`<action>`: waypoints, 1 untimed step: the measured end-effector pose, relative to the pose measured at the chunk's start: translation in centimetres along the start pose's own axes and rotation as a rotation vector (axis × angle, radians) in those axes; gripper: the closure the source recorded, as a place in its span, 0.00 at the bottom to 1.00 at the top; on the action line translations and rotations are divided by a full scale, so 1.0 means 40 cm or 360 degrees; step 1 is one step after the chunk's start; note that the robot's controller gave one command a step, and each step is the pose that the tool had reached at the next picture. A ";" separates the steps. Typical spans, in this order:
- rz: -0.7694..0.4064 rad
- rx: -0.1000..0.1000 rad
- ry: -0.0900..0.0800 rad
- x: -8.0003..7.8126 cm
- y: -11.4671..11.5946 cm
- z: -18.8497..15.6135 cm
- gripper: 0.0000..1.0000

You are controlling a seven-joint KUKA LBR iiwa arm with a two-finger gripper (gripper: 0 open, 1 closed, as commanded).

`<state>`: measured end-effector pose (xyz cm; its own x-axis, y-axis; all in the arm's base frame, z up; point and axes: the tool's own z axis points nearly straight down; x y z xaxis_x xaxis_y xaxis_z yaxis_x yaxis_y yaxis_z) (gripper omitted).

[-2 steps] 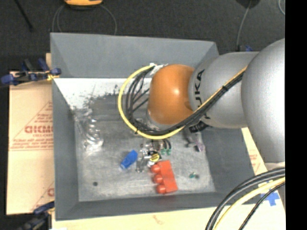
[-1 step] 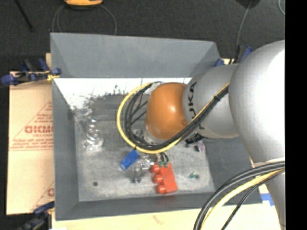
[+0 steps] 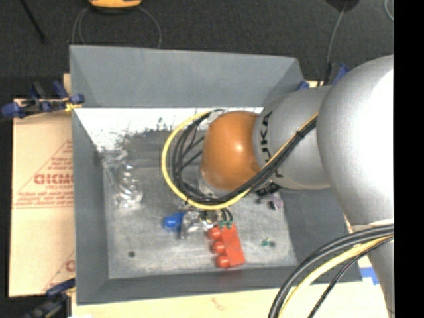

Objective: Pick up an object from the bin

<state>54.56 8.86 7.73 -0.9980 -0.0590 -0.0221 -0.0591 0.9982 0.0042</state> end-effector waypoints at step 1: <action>-0.0472 0.0008 0.0018 -0.030 -0.193 -0.420 1.00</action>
Offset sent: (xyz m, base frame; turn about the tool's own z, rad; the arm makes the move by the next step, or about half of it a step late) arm 0.0101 -0.0744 0.1636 -0.3008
